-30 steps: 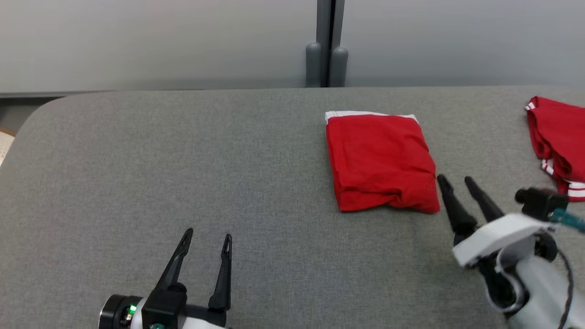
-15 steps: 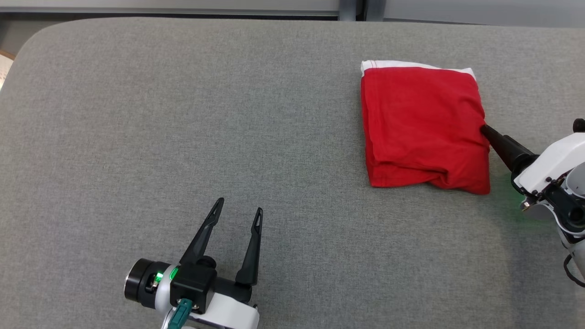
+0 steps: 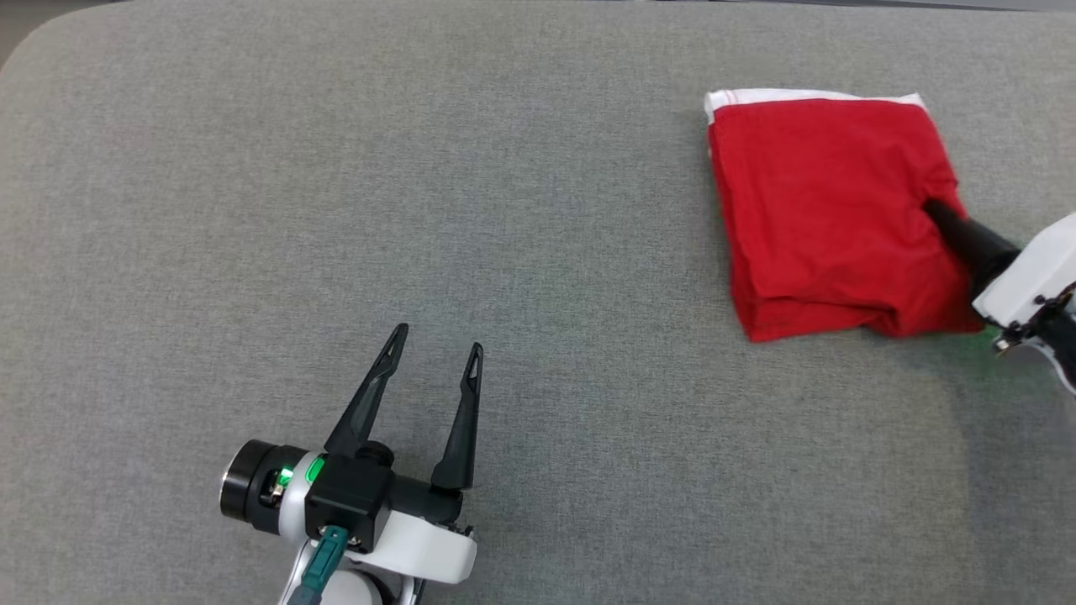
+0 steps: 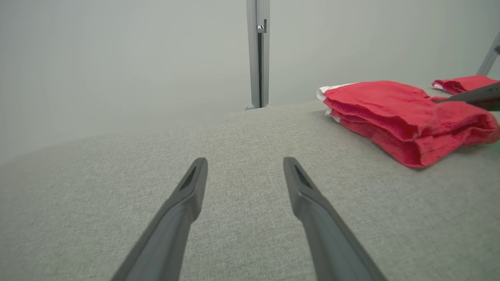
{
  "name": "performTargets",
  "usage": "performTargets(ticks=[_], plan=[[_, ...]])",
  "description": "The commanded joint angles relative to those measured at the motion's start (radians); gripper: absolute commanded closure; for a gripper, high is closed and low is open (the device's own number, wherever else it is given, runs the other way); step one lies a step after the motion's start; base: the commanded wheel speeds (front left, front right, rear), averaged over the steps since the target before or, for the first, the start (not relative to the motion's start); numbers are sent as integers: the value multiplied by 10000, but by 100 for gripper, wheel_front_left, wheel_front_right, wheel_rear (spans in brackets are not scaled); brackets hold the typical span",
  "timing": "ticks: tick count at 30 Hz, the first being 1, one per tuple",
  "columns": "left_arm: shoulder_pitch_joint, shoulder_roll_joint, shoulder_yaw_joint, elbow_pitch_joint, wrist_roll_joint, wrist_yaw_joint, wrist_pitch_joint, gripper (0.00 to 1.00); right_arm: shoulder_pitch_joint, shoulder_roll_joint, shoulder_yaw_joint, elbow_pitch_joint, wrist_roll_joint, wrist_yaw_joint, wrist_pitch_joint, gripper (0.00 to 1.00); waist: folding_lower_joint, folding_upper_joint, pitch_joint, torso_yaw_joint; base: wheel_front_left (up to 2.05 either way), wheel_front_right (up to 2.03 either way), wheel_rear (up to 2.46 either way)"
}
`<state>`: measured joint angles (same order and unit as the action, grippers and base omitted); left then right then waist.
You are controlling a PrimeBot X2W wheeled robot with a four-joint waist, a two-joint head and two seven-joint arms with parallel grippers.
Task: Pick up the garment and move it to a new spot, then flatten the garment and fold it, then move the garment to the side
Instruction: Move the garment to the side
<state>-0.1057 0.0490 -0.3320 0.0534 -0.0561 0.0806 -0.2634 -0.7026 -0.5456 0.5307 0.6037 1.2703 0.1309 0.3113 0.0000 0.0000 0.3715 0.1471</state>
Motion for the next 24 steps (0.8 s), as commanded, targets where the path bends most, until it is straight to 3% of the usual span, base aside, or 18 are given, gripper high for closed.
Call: performTargets(ticks=[1,5,14,24], plan=[[-107,32,56,-129,64,57,-10,0,-256,-410,85,-89,-192,-4,-261,100,0,0,51,-173,0,0,0],[-202,32,57,-393,126,5,-12,0,-581,-1311,444,-256,-744,-4,-753,100,0,0,202,-463,0,0,0],[-560,77,172,-667,422,-187,-12,0,-1440,-3143,988,-362,-1521,-4,-771,100,0,0,758,-1066,0,0,0],[-943,236,212,-752,538,-337,-11,0,-2096,-4733,1092,-116,-2387,-6,-886,100,0,0,1338,-1341,0,0,0]])
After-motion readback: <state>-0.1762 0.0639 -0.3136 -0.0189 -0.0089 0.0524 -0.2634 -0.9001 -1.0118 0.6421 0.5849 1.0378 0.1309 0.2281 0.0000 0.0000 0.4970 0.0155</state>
